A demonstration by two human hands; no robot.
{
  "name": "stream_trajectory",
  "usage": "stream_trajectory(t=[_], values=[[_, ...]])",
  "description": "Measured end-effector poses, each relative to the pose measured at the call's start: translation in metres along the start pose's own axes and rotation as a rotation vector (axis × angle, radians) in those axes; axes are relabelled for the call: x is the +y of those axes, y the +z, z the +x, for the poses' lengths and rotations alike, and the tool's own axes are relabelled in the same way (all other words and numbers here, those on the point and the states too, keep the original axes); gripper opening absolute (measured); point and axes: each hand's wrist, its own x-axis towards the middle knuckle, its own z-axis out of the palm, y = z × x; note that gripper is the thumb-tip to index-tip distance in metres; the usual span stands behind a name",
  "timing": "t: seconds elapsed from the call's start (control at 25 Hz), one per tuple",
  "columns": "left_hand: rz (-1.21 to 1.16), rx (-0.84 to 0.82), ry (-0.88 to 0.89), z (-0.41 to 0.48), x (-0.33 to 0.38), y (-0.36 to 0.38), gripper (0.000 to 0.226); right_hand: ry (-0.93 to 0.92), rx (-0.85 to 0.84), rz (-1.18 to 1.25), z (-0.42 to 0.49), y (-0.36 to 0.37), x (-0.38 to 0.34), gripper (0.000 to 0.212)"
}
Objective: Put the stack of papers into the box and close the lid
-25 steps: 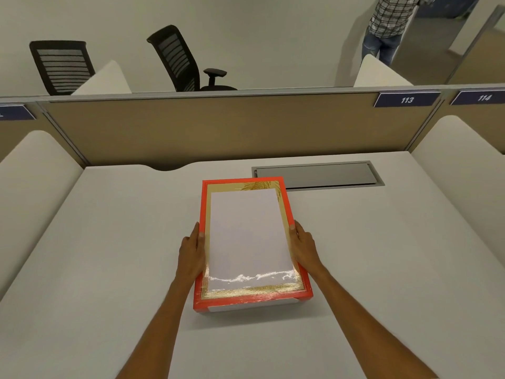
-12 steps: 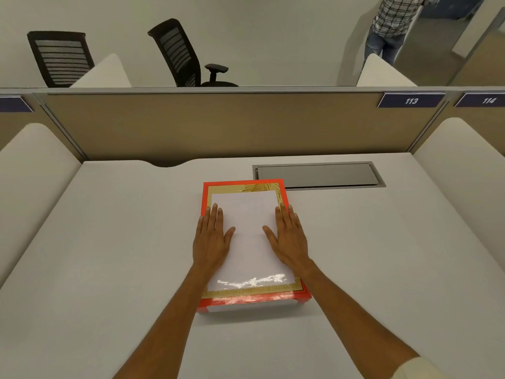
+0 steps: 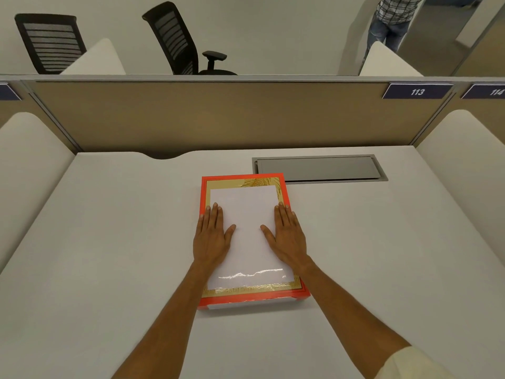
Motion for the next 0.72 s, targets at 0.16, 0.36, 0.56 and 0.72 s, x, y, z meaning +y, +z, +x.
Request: stream_trajectory(t=[0.16,0.36,0.56,0.72], values=[[0.015,0.001,-0.006,-0.001,-0.002,0.003,0.094,-0.002,0.014,-0.026,-0.001,0.003,0.001,0.078],[0.044,-0.001,-0.022,0.000,0.000,0.005,0.084,-0.001,0.027,-0.044,-0.002,0.004,-0.001,0.079],[0.074,-0.010,-0.029,0.000,0.001,0.005,0.086,0.013,0.002,-0.044,-0.001,0.001,-0.001,0.079],[0.051,-0.037,-0.039,-0.002,0.004,-0.001,0.083,-0.020,-0.009,0.015,-0.003,-0.008,-0.001,0.078]])
